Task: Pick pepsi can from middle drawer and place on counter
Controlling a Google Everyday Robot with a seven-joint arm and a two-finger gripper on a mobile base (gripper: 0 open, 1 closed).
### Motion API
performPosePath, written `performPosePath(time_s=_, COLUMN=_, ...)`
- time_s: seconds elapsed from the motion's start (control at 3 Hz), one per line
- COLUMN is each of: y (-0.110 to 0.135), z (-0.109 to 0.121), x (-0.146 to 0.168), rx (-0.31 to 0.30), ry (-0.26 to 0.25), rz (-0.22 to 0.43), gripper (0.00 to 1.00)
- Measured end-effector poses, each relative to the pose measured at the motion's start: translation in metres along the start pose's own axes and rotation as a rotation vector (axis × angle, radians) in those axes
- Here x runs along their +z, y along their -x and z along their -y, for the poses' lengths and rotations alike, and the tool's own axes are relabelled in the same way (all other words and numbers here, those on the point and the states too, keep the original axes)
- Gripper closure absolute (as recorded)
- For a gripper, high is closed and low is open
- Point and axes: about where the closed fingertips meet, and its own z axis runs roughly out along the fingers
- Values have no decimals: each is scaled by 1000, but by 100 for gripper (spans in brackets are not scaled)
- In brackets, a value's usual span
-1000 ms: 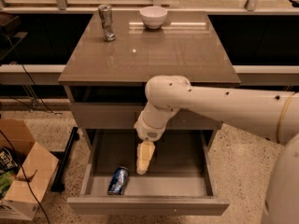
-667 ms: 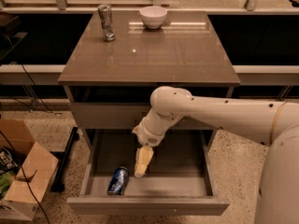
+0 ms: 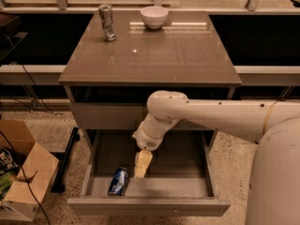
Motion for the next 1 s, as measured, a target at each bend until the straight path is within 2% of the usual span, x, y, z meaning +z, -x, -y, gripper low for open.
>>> performPosePath(time_s=0.33, y=-9, z=7, x=34, rx=13, ry=-5, rz=40, gripper=0)
performPosePath(time_s=0.67, y=-14, z=28, x=78, rx=-19, ry=-43, rz=135, gripper=0)
performPosePath(time_s=1.0, y=-12, z=41, x=106, rx=-55, ry=-58, rz=192, gripper=0)
